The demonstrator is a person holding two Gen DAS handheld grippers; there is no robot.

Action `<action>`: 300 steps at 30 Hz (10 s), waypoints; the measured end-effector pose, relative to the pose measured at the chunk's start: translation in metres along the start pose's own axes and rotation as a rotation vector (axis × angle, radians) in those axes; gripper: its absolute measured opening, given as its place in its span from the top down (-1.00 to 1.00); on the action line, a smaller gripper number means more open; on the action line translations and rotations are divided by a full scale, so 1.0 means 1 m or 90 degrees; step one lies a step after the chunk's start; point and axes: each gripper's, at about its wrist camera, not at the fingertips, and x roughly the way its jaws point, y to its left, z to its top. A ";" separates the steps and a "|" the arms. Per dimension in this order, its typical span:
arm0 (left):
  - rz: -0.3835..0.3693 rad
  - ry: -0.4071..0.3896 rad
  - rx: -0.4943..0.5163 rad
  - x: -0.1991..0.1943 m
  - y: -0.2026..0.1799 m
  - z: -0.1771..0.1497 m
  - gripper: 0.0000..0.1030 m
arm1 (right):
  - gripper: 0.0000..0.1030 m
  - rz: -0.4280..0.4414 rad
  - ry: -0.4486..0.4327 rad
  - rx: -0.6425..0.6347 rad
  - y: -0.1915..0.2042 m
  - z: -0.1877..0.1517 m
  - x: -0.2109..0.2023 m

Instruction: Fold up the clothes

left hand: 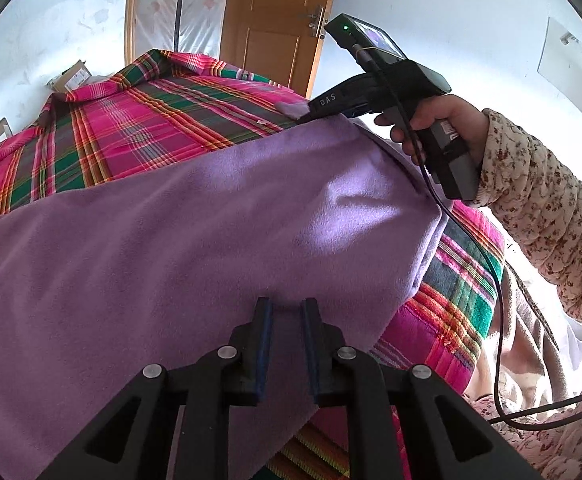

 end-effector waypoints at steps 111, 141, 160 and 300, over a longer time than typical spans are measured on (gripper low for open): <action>-0.012 -0.011 -0.029 -0.033 -0.011 -0.029 0.69 | 0.62 0.000 -0.208 0.150 -0.015 -0.138 -0.108; 0.173 -0.088 -0.281 -0.116 0.142 -0.094 0.69 | 0.61 0.101 -0.143 -0.067 0.115 -0.200 -0.109; 0.193 -0.089 -0.355 -0.154 0.162 -0.148 0.69 | 0.61 0.275 -0.086 -0.250 0.242 -0.165 -0.096; 0.239 -0.076 -0.491 -0.126 0.282 -0.094 0.69 | 0.48 0.600 0.149 -0.168 0.315 0.028 0.036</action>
